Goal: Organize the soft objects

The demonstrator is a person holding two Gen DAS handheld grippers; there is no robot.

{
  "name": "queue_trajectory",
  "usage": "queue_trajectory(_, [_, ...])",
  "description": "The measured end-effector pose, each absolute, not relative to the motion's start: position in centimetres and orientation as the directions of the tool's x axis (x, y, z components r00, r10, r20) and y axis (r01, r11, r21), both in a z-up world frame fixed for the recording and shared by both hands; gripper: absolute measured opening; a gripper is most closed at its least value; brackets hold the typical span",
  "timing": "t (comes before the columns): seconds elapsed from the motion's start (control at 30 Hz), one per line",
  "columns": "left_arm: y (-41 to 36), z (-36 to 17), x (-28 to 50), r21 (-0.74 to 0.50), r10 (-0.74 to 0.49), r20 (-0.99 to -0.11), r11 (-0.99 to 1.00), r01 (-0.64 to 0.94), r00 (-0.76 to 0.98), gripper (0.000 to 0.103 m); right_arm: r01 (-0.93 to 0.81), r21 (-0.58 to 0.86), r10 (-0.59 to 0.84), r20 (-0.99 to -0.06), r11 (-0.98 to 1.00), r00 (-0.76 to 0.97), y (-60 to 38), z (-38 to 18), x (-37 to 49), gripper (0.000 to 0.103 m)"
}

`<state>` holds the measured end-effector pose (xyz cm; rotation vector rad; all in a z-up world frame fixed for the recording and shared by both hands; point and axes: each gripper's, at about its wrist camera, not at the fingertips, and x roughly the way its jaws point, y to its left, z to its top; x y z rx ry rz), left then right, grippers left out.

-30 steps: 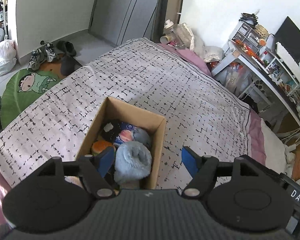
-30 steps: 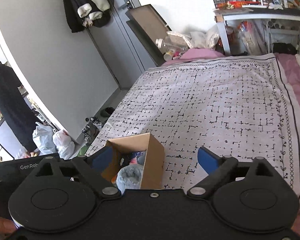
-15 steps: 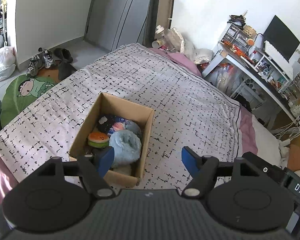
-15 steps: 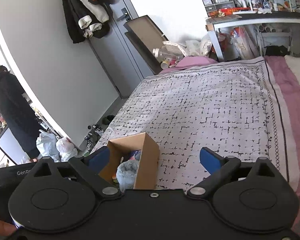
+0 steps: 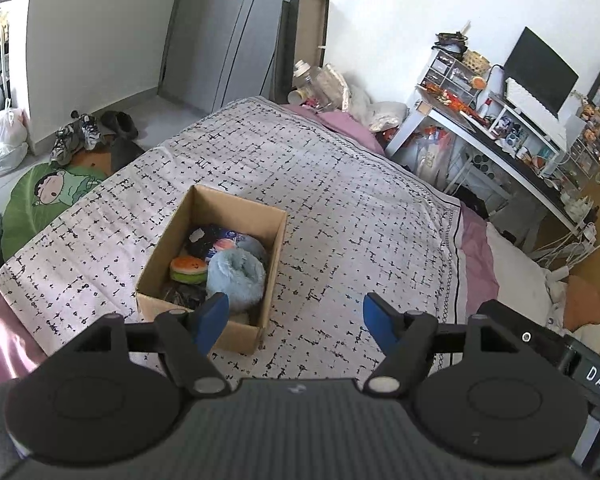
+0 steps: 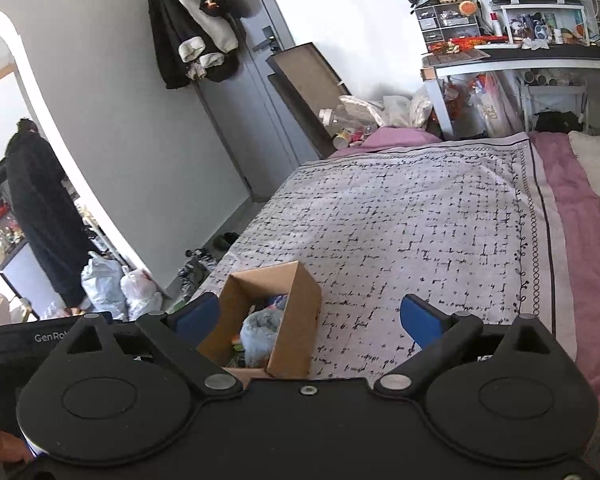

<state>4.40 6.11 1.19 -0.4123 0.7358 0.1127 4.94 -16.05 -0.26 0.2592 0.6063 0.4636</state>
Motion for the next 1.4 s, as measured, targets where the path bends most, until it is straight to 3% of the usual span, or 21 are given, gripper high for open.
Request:
queue_trajectory(0.07, [5.8,1.3,3.9,-0.327,-0.047,-0.673,0.914,-0.241,0.738,0.073,-0.336,0.365,0.486,-0.492,0.868,0.723,-16.3,-0.3,4.5,0.103])
queue_trajectory(0.2, [5.5,1.4,2.9,-0.315,-0.044,-0.694,0.916,-0.248,0.719,0.073,-0.323,0.339,0.462,-0.516,0.884,0.721,-16.6,-0.3,3.7,0.103])
queue_trajectory(0.3, [5.1,1.3,2.1,-0.283,-0.022,-0.713,0.923,-0.259,0.701,0.082,-0.32,0.318,0.447,-0.527,0.892,0.723,-16.8,-0.2,3.0,0.103])
queue_trajectory(0.63, [4.4,1.8,-0.4,-0.252,-0.002,-0.724,0.932,-0.262,0.69,0.098,-0.358,0.251,0.437,-0.547,0.899,0.714,-17.2,0.6,0.7,0.103])
queue_trajectory(1.4, [2.8,2.9,-2.6,-0.154,0.057,-0.7,0.961,-0.229,0.712,0.099,-0.339,0.16,0.363,-0.608,0.927,0.706,-17.4,1.3,-0.6,0.103])
